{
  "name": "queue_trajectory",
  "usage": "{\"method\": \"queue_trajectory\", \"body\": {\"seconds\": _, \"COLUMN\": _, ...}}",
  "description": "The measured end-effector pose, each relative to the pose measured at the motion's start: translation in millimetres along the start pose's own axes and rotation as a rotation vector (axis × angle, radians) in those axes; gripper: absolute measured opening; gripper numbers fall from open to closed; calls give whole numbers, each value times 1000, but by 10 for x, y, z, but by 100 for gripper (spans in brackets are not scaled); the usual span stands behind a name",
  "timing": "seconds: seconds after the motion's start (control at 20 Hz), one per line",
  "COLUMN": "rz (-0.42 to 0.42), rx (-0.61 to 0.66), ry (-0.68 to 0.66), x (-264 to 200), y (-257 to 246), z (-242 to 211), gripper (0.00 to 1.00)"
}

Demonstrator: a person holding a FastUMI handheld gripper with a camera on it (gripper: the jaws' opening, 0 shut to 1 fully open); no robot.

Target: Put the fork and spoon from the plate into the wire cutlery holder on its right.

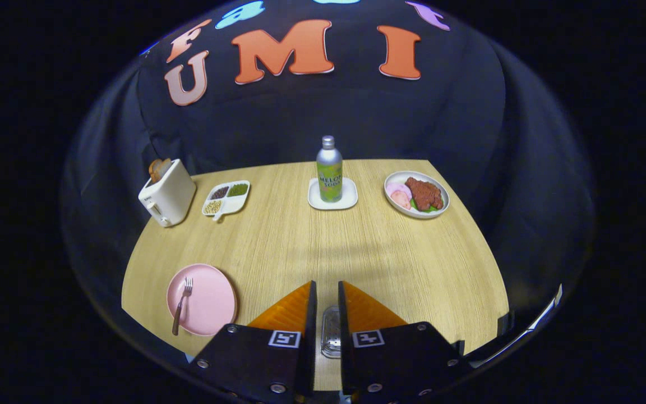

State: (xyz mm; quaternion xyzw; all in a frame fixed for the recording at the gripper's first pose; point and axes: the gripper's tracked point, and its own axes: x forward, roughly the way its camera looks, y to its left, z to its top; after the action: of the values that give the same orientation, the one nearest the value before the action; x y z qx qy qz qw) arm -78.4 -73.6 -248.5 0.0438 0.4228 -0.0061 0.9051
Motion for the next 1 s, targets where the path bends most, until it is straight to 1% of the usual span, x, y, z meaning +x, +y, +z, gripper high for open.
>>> {"method": "queue_trajectory", "body": {"seconds": 0.05, "rz": 13, "rx": 21, "ry": -38, "x": -19, "y": 84, "z": 71, "gripper": 28}}
{"method": "queue_trajectory", "body": {"seconds": 0.1, "rz": 22, "rx": 35, "ry": -76, "x": -28, "y": 159, "z": 154, "gripper": 32}}
{"method": "queue_trajectory", "body": {"seconds": 0.15, "rz": 27, "rx": 38, "ry": -115, "x": -45, "y": 219, "z": 215, "gripper": 39}}
{"method": "queue_trajectory", "body": {"seconds": 0.2, "rz": 29, "rx": 30, "ry": -150, "x": -64, "y": 285, "z": 289, "gripper": 43}}
{"method": "queue_trajectory", "body": {"seconds": 0.25, "rz": 27, "rx": 16, "ry": -187, "x": -88, "y": 359, "z": 348, "gripper": 51}}
{"method": "queue_trajectory", "body": {"seconds": 0.3, "rz": 10, "rx": -2, "ry": -216, "x": -102, "y": 406, "z": 399, "gripper": 55}}
{"method": "queue_trajectory", "body": {"seconds": 0.4, "rz": -5, "rx": -35, "ry": -286, "x": -141, "y": 549, "z": 545, "gripper": 69}}
{"method": "queue_trajectory", "body": {"seconds": 0.45, "rz": 0, "rx": -53, "ry": -322, "x": -177, "y": 660, "z": 607, "gripper": 78}}
{"method": "queue_trajectory", "body": {"seconds": 0.55, "rz": 14, "rx": -87, "ry": -371, "x": -173, "y": 826, "z": 718, "gripper": 85}}
{"method": "queue_trajectory", "body": {"seconds": 0.65, "rz": 45, "rx": -119, "ry": -387, "x": -168, "y": 1076, "z": 736, "gripper": 88}}
{"method": "queue_trajectory", "body": {"seconds": 0.8, "rz": 96, "rx": -136, "ry": -365, "x": -106, "y": 1453, "z": 637, "gripper": 90}}
{"method": "queue_trajectory", "body": {"seconds": 1.0, "rz": 131, "rx": -145, "ry": -337, "x": -42, "y": 1915, "z": 463, "gripper": 92}}
